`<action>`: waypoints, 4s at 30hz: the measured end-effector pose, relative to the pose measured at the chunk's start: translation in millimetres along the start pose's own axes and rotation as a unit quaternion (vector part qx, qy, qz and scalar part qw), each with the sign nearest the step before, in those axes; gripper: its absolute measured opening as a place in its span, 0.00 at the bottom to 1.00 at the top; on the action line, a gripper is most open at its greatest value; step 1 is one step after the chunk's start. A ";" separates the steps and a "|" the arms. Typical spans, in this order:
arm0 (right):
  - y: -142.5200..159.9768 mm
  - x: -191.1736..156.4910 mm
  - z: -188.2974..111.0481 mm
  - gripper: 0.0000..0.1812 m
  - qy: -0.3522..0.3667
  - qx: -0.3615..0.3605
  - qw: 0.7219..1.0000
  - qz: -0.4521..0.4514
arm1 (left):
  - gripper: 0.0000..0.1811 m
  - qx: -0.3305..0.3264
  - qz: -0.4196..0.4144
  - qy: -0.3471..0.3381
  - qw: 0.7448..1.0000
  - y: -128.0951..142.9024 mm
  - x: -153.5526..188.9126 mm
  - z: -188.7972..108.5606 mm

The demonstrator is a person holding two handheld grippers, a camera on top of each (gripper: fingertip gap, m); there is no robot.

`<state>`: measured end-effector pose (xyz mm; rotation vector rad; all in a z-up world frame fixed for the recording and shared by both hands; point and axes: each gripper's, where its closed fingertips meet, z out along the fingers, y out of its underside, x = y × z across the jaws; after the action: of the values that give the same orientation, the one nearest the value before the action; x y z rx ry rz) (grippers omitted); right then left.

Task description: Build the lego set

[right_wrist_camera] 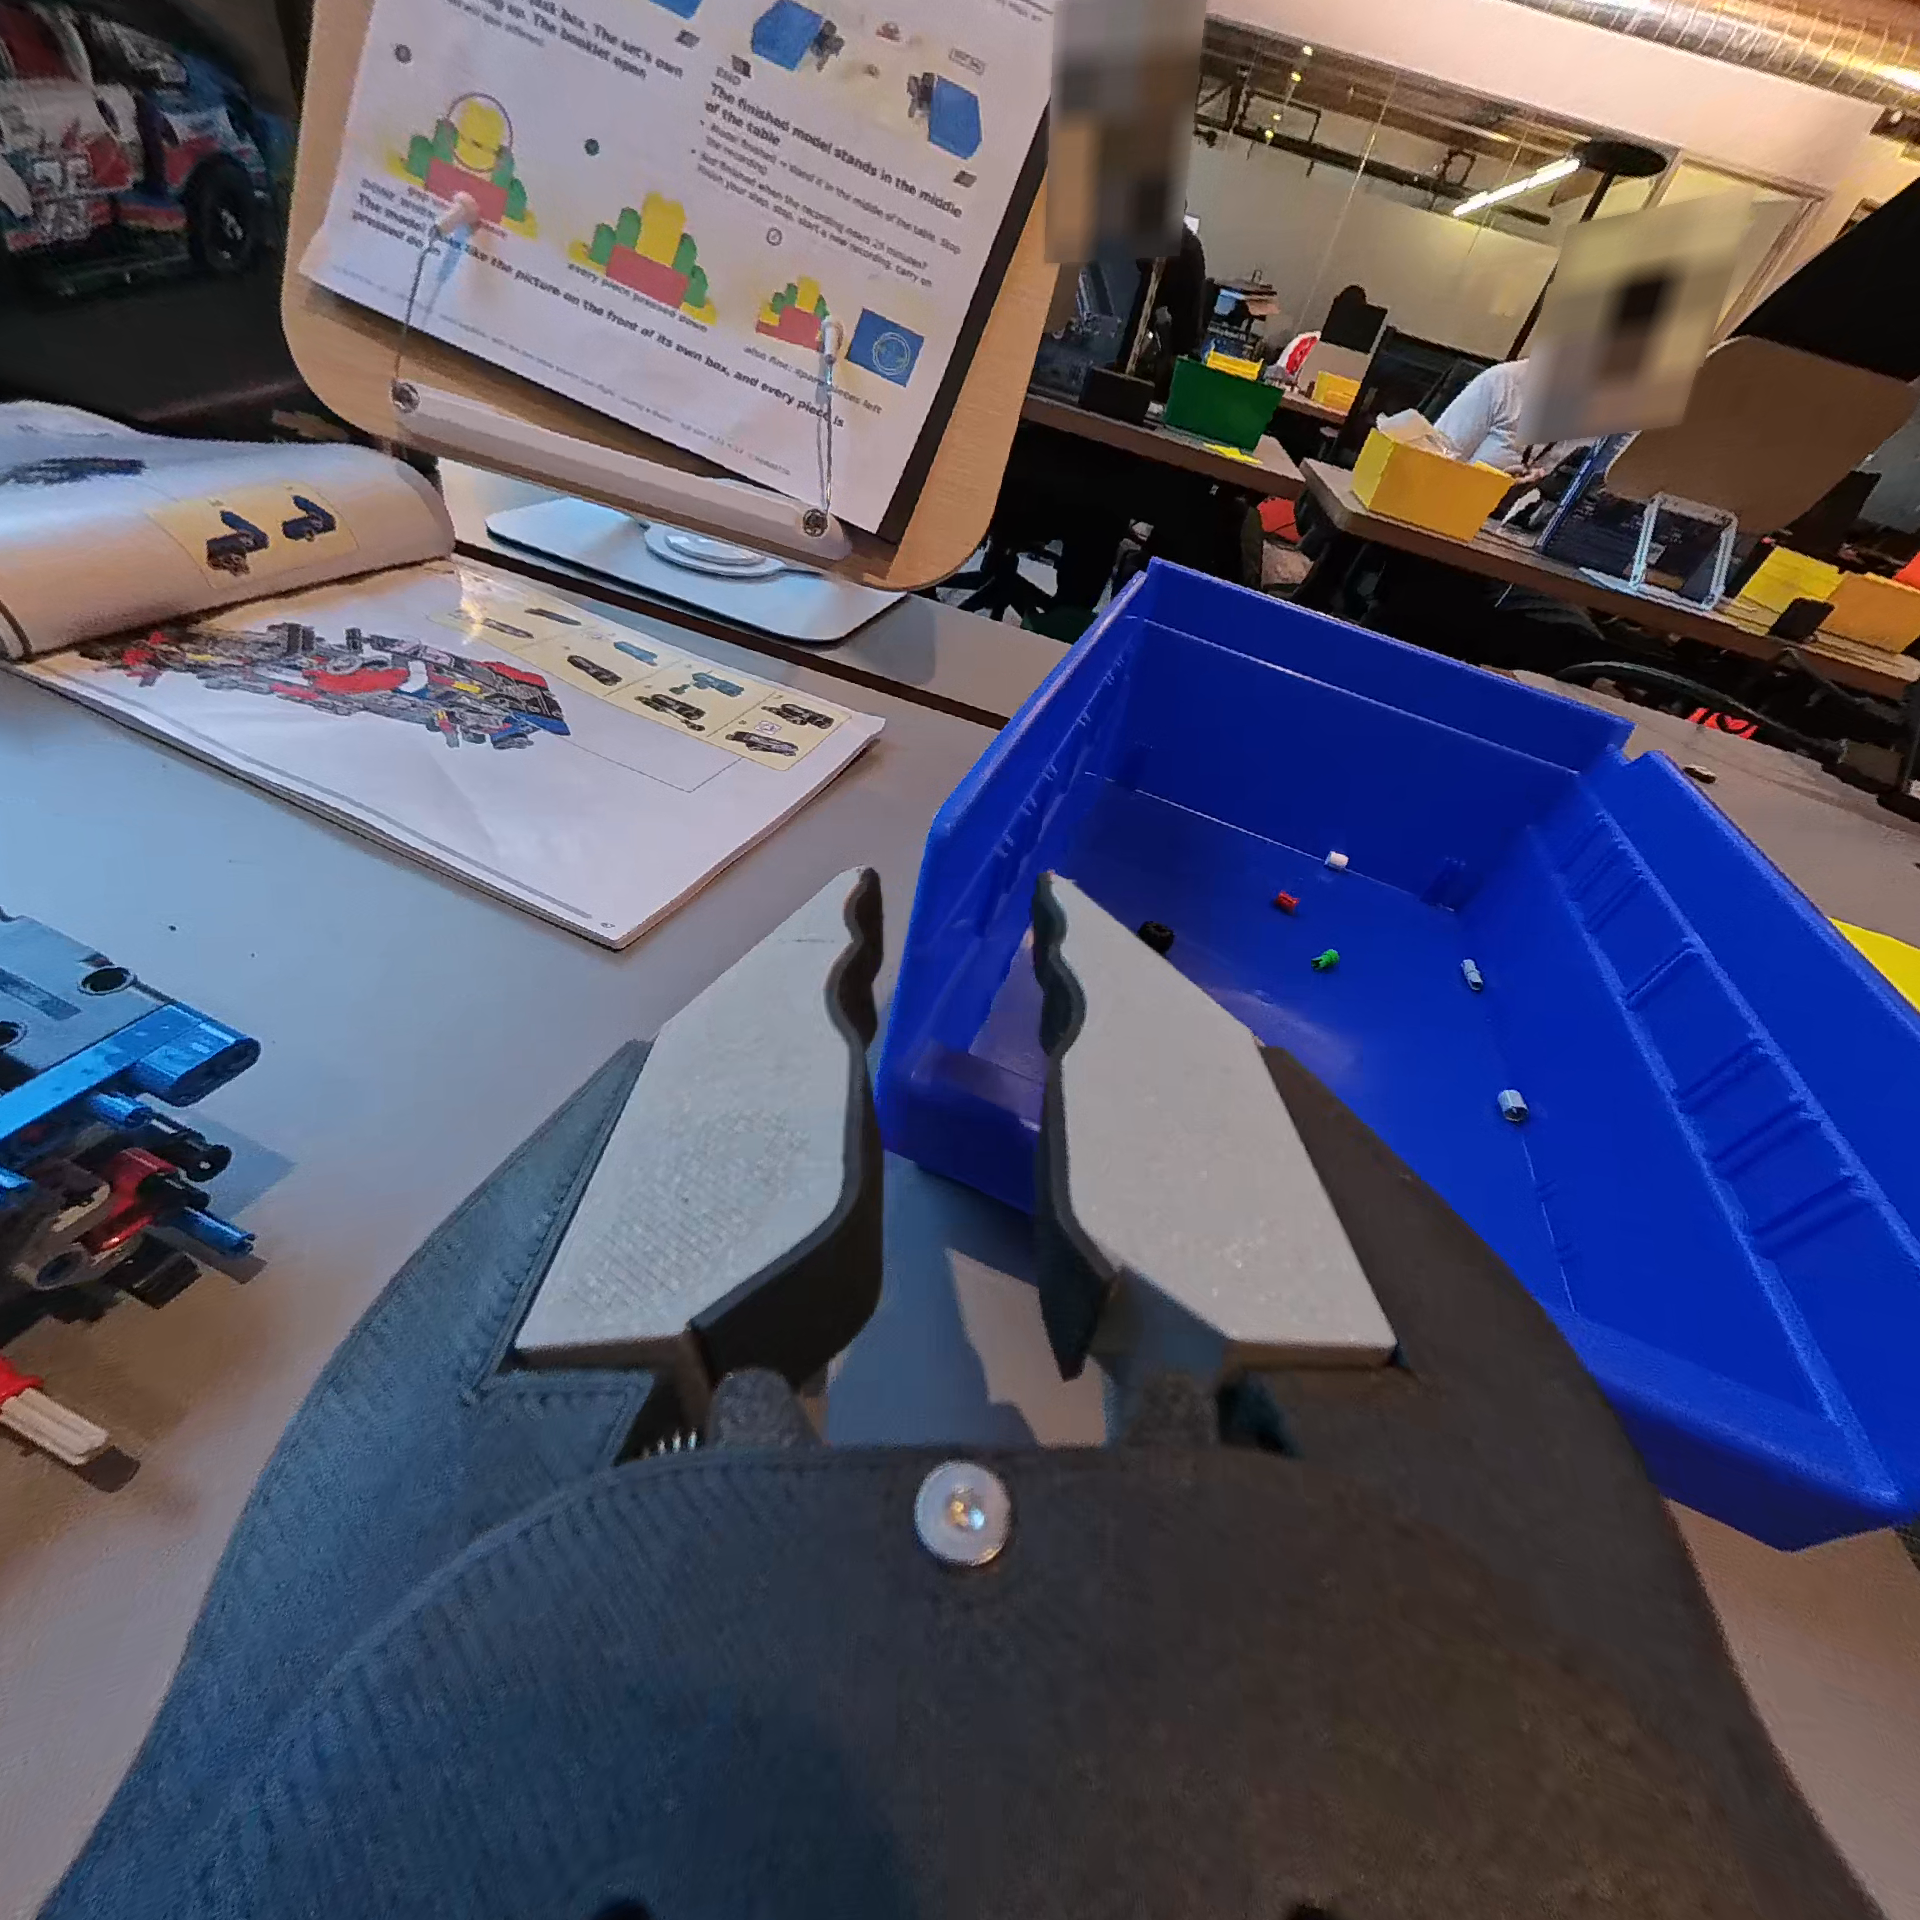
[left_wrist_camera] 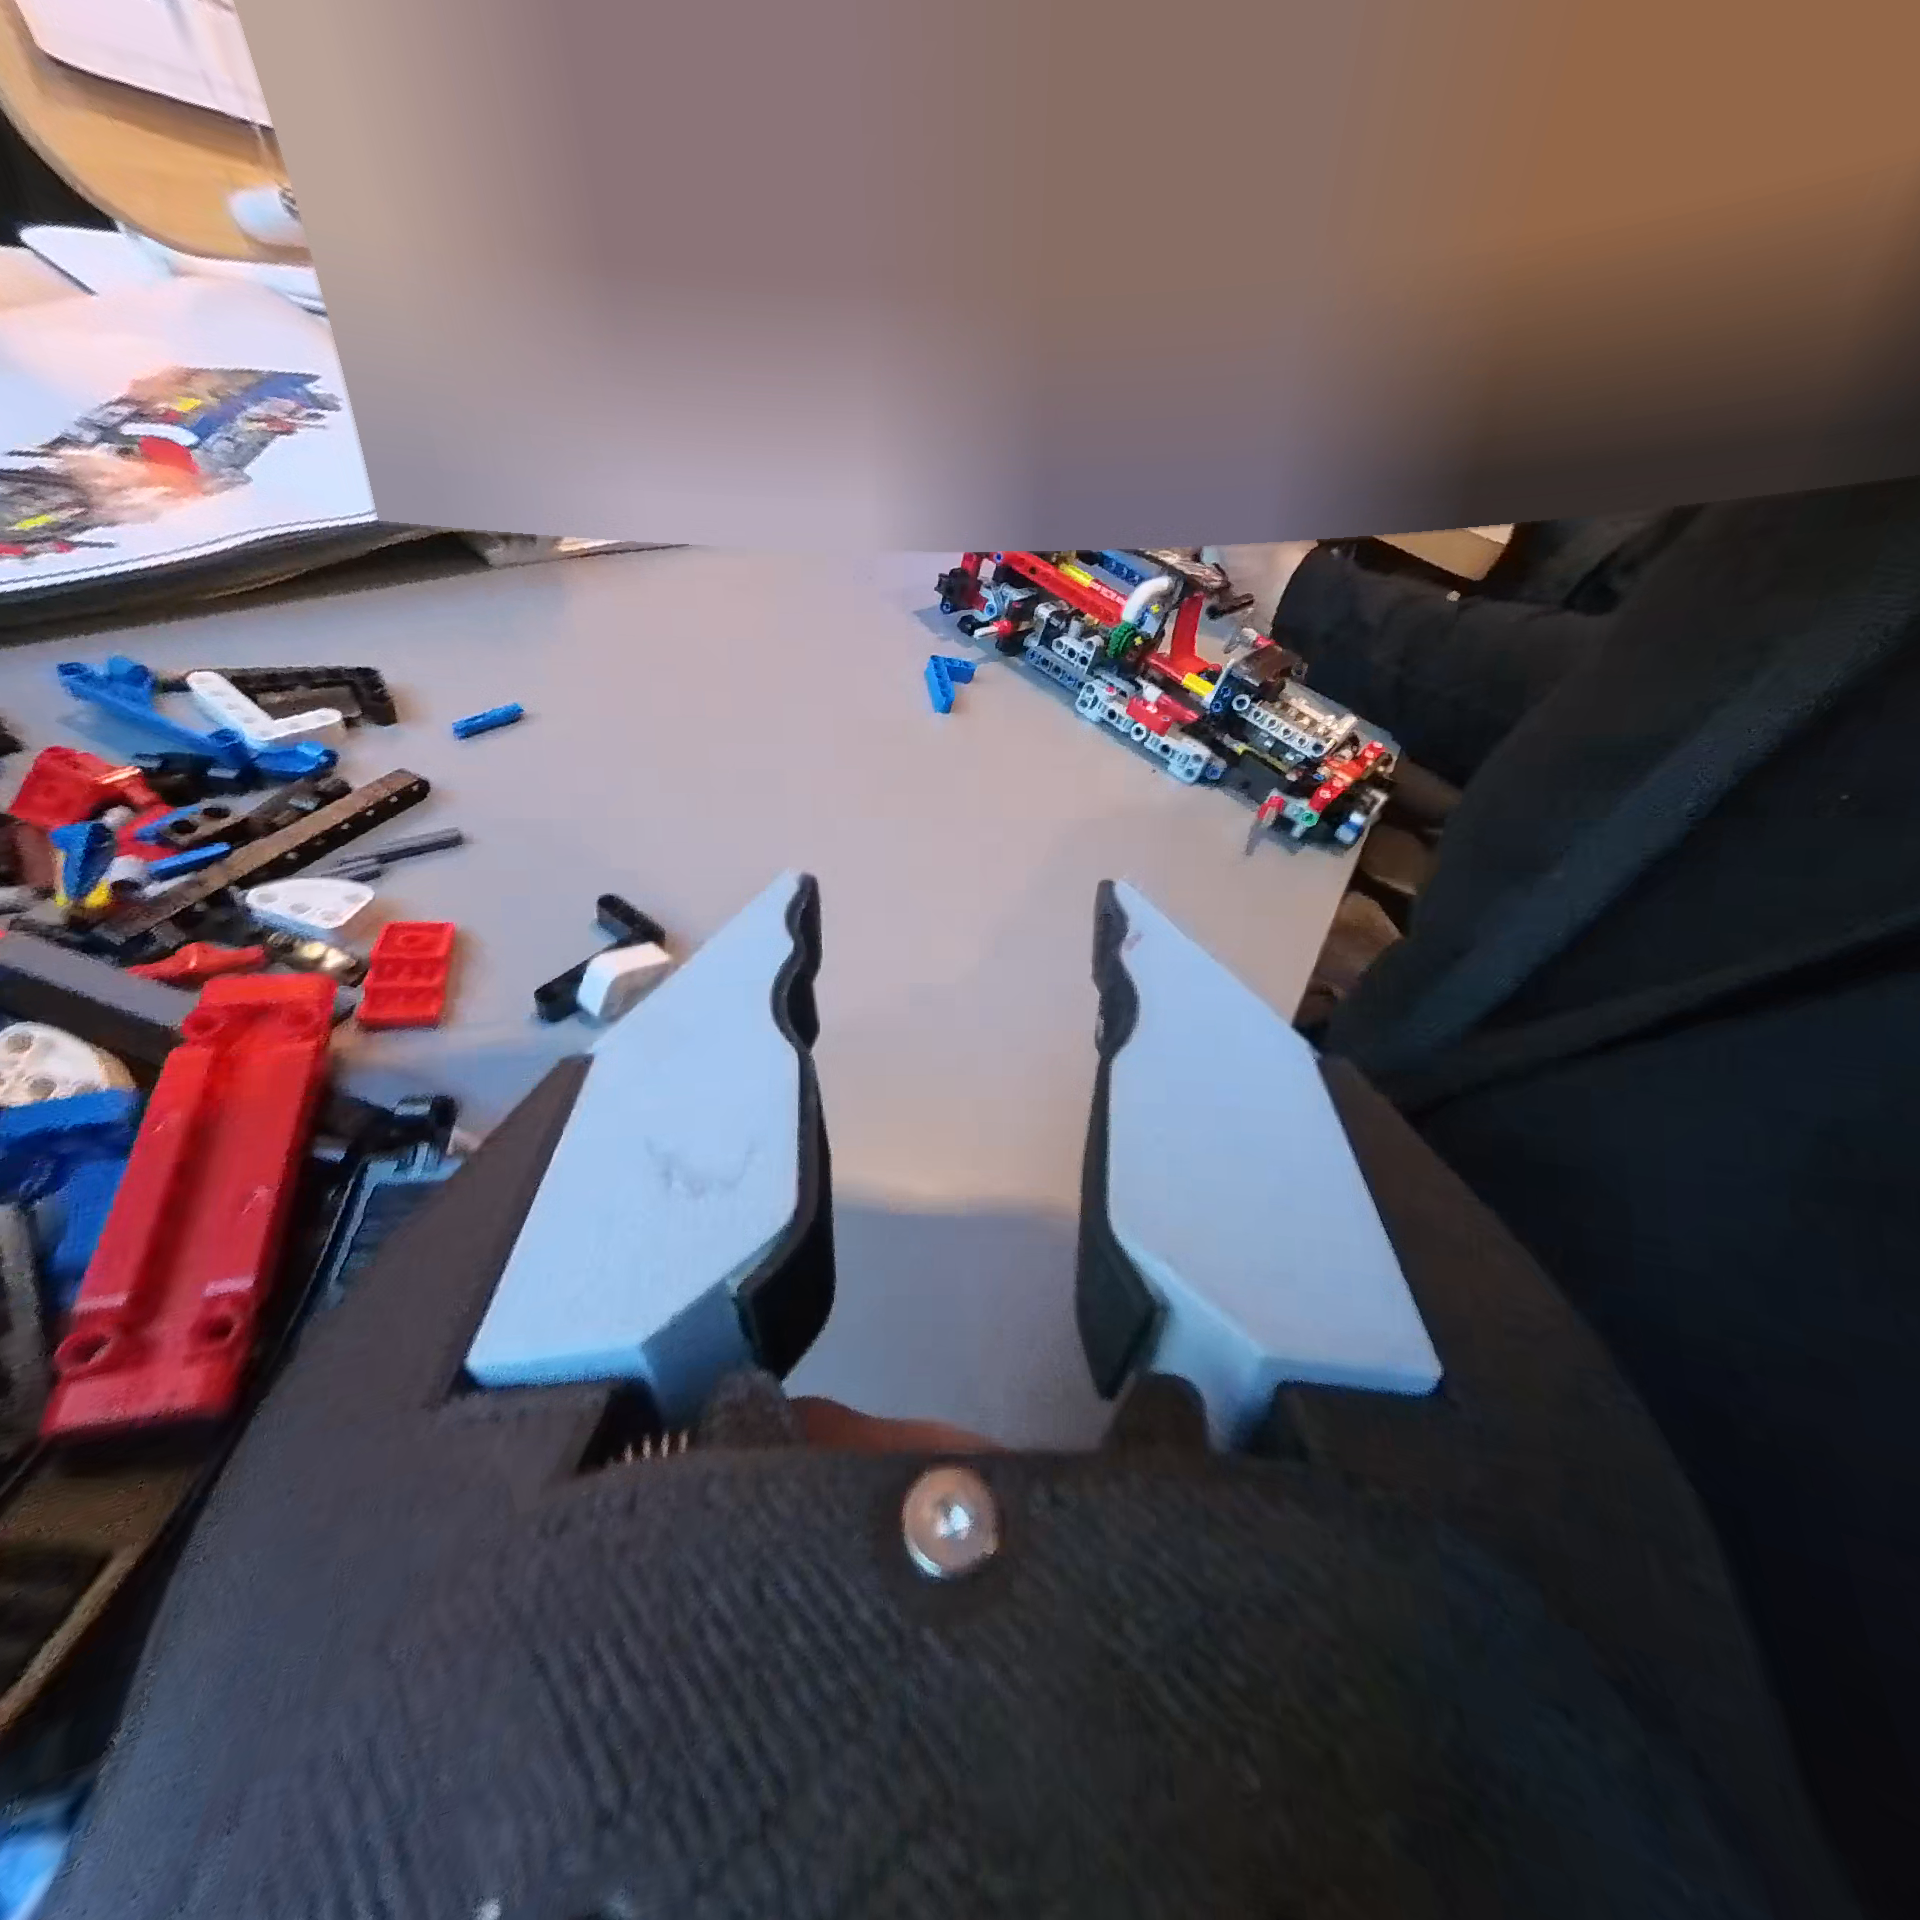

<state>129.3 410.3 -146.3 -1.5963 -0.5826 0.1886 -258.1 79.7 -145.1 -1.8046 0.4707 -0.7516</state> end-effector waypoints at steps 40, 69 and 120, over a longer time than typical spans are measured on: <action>9.0 -1.1 -3.0 0.41 -0.004 -0.029 1.000 -0.008 | 0.14 -0.006 0.051 -0.011 0.999 11.9 -6.4 -13.8; 6.9 -1.1 -4.9 0.34 0.001 -0.019 1.000 -0.022 | 0.15 -0.041 0.076 -0.162 0.983 14.5 -56.4 -18.1; -1.2 -5.7 -4.0 0.25 0.013 0.007 0.998 -0.060 | 0.07 -0.200 -0.151 -0.239 0.938 67.5 -110.4 -90.1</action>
<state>125.9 404.1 -145.9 -1.5438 -0.6531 0.0822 -397.4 64.7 -217.4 -2.3920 0.0153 -0.4051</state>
